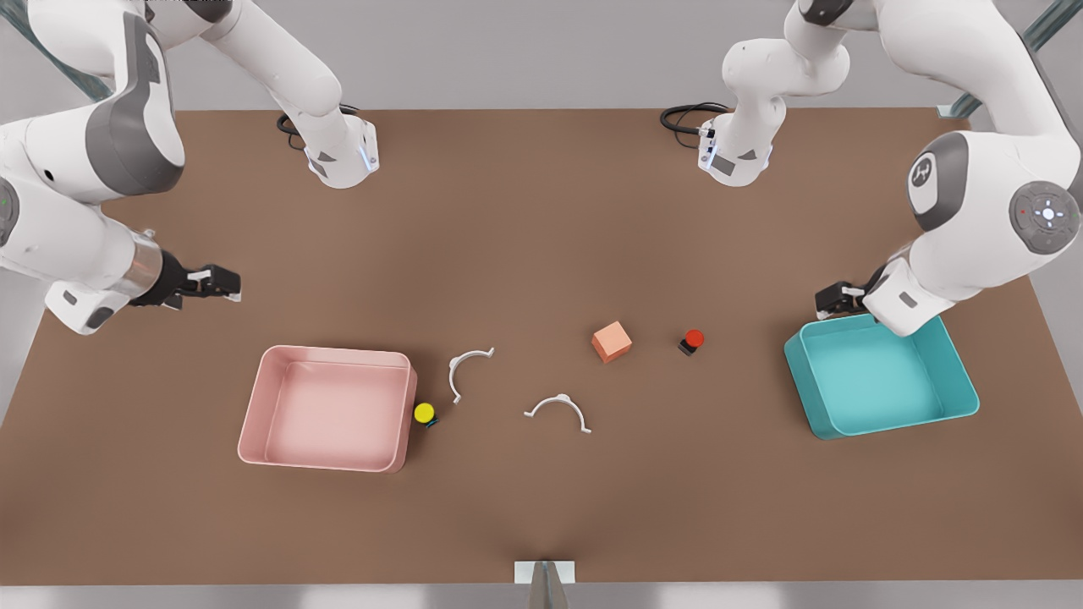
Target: Place the red button in the blue storage box with the left arm, and place the yellow button in the pink storage box with the right arm
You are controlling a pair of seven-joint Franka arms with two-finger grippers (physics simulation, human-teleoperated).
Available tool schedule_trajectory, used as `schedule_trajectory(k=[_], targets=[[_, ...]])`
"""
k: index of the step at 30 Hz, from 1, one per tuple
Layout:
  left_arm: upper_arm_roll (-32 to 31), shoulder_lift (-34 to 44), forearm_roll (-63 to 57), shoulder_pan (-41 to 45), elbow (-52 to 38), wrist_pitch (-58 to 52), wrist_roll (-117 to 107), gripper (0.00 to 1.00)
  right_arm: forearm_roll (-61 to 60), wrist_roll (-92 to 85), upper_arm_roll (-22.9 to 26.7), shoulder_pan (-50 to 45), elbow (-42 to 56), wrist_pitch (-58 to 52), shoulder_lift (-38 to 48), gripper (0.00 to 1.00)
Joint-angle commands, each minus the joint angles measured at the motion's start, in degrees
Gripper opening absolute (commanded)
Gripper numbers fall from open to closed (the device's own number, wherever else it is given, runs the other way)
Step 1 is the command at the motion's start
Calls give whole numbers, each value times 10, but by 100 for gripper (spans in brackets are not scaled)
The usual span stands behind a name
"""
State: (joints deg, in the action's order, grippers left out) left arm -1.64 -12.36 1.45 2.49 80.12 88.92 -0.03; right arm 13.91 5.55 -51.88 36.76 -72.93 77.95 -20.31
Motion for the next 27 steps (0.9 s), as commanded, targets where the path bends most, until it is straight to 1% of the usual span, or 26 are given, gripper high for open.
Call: schedule_trajectory(k=[1,2,3,4,5,6,8,9,10,11,12,13,15,18,21,23,24,25,26,27], targets=[[0,-3,-4,1,-1,33,9,100,-1,18,199,-193,55,-45,9,100],[-6,-16,-3,23,-1,34,15,100,-97,-51,410,-327,61,-36,32,100],[-5,-37,-5,78,0,35,11,100,-115,-56,504,-405,60,-32,40,100],[-6,-64,12,105,16,68,8,100,-120,-56,532,-423,59,-32,42,100],[-5,-56,23,130,79,136,0,100,-124,-56,532,-420,59,-32,42,100],[-6,-54,24,142,123,188,1,100,-124,-56,531,-421,58,-32,42,100],[-6,-35,25,159,250,336,9,100,-134,-55,517,-426,57,3,41,100],[-6,-35,24,162,294,393,46,100,-133,-83,480,-426,57,5,39,100],[-8,-35,25,162,328,436,83,100,-129,-258,435,-423,57,33,29,100],[-7,-30,25,161,356,471,115,100,-79,-524,425,-432,61,98,6,100],[-7,-27,25,161,392,527,130,100,-67,-680,432,-430,59,120,3,100],[-7,-27,25,161,425,580,143,100,-68,-682,432,-427,59,120,2,100],[-6,-36,25,154,443,621,180,100,-69,-681,431,-427,59,120,1,100],[-6,-60,24,154,456,626,187,100,-71,-681,431,-427,59,120,0,100],[-5,-99,23,152,466,660,200,100,-79,-681,432,-427,58,120,0,100],[-5,-116,23,151,467,661,200,100,-86,-655,429,-433,56,121,-3,100],[-5,-119,23,151,467,662,200,100,-93,-654,424,-440,55,130,-30,100],[-4,-122,23,151,467,662,200,99,-77,-631,425,-470,54,185,-40,100],[-5,-127,23,151,466,662,201,96,-72,-577,423,-503,54,209,-70,100],[-5,-129,23,151,467,662,201,87,-50,-518,423,-537,53,229,-89,100]])
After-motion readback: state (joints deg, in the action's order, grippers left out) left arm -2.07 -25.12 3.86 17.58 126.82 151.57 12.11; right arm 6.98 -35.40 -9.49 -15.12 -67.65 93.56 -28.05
